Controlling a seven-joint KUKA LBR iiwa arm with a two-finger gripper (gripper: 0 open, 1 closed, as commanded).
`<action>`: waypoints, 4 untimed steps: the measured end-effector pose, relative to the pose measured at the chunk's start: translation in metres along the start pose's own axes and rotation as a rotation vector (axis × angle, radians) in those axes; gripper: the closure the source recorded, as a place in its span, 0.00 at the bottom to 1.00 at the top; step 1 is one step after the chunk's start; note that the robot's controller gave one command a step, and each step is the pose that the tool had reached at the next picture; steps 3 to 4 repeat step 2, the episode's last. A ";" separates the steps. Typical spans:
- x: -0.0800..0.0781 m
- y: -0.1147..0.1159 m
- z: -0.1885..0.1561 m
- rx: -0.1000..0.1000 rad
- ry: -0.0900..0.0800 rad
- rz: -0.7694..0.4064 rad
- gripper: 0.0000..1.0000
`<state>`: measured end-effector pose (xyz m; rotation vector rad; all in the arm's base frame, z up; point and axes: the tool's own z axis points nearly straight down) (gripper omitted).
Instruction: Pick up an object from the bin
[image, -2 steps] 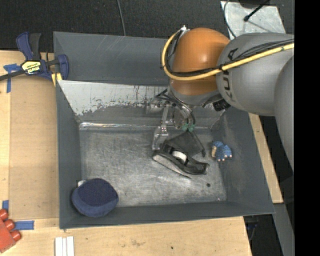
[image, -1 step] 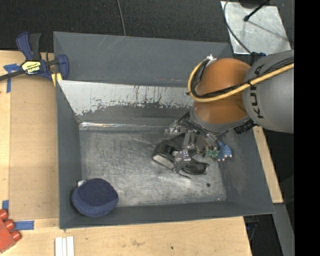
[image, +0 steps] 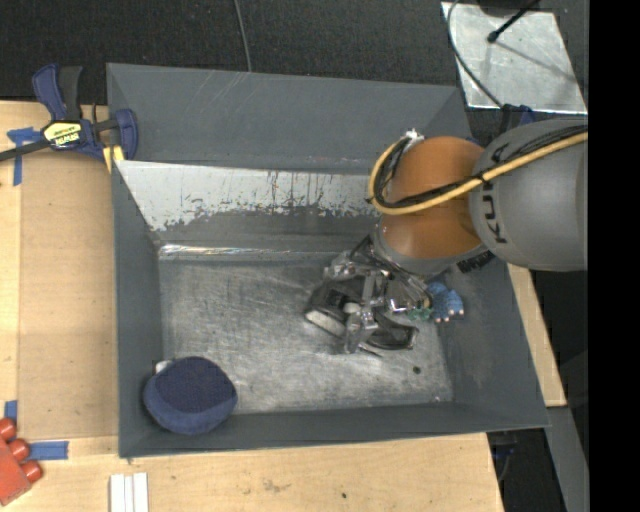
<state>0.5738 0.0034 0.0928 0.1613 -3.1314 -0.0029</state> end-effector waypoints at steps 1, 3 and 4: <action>0.000 0.000 -0.003 0.001 -0.001 0.001 1.00; 0.021 -0.036 -0.146 0.005 -0.010 -0.213 1.00; 0.021 -0.036 -0.146 0.005 -0.010 -0.213 1.00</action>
Offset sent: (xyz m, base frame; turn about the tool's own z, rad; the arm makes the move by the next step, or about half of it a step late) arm 0.0000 0.0000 0.0000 0.0000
